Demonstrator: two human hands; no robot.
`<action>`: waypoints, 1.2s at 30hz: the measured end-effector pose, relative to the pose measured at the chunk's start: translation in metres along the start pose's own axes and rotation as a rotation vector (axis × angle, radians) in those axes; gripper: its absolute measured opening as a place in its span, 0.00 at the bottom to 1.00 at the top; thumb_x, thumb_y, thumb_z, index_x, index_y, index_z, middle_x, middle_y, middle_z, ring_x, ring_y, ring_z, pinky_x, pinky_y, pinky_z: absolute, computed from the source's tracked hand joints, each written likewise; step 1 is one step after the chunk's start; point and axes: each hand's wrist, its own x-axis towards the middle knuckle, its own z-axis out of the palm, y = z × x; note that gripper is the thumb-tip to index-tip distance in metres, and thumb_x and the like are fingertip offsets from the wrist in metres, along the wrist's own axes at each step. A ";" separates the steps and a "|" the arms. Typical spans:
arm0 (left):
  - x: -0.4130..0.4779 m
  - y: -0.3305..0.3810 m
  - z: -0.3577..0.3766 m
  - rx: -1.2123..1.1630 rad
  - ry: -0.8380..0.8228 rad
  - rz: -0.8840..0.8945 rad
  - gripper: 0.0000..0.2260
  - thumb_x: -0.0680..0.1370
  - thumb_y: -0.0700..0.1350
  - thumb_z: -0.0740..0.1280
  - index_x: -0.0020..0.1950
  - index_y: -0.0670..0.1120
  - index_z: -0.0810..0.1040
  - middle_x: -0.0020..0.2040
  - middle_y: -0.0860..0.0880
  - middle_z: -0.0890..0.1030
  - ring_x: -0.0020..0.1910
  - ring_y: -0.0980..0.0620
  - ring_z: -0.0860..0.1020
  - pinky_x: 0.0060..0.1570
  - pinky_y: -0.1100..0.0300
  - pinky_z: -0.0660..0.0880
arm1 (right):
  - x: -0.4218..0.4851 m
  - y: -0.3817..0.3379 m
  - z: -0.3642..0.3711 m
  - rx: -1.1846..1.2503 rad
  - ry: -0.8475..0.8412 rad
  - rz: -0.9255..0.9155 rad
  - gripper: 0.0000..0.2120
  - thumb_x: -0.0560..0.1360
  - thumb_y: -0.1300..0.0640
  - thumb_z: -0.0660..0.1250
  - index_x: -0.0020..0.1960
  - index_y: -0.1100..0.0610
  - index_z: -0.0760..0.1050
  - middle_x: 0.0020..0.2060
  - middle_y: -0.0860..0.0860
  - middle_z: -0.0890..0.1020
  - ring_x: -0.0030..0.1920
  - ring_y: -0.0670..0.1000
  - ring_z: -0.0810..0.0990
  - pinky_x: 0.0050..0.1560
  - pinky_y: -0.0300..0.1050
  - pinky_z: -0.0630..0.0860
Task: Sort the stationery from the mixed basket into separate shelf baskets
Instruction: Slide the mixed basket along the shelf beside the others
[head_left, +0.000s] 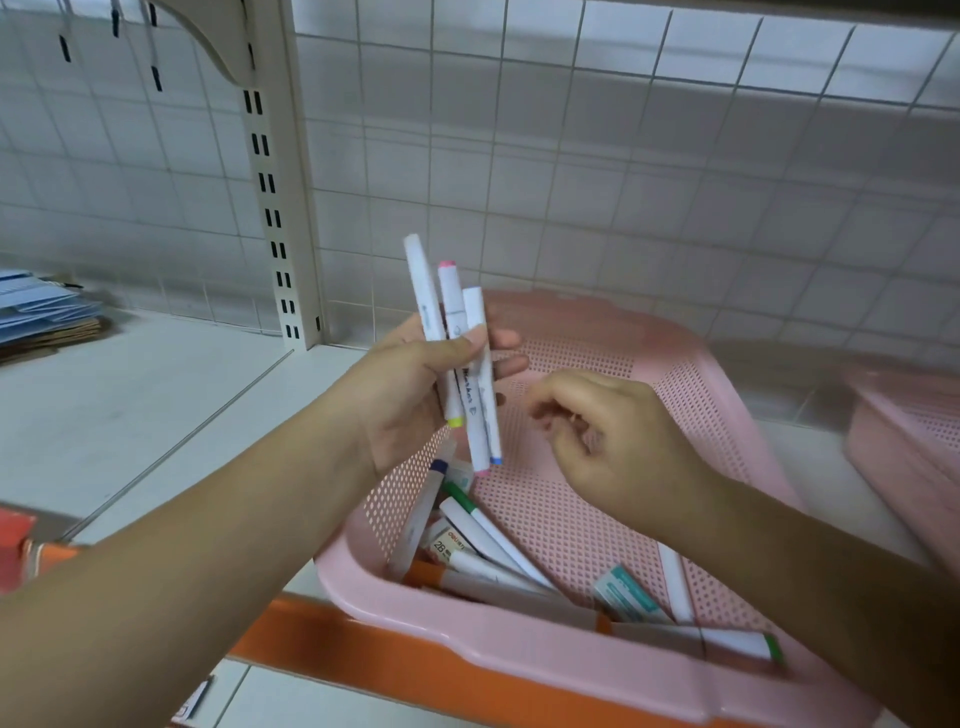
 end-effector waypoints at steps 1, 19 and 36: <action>0.000 0.000 -0.001 -0.003 0.034 0.023 0.07 0.78 0.36 0.59 0.52 0.44 0.74 0.40 0.47 0.83 0.43 0.48 0.83 0.47 0.50 0.79 | 0.001 0.000 0.000 0.020 -0.110 0.137 0.12 0.69 0.67 0.58 0.43 0.55 0.77 0.34 0.40 0.75 0.36 0.40 0.73 0.38 0.37 0.73; 0.000 -0.004 -0.003 0.092 -0.040 -0.030 0.07 0.78 0.31 0.58 0.51 0.42 0.69 0.34 0.48 0.72 0.30 0.53 0.73 0.32 0.61 0.74 | -0.004 -0.009 0.011 0.058 -0.987 0.444 0.04 0.71 0.57 0.68 0.44 0.54 0.74 0.35 0.45 0.77 0.35 0.45 0.75 0.40 0.43 0.75; 0.004 -0.005 0.003 0.196 0.043 -0.150 0.13 0.77 0.36 0.63 0.62 0.40 0.72 0.41 0.47 0.83 0.37 0.54 0.82 0.35 0.59 0.80 | 0.006 -0.003 0.003 0.247 -0.081 0.426 0.02 0.79 0.55 0.57 0.49 0.53 0.65 0.33 0.49 0.76 0.33 0.49 0.76 0.39 0.51 0.75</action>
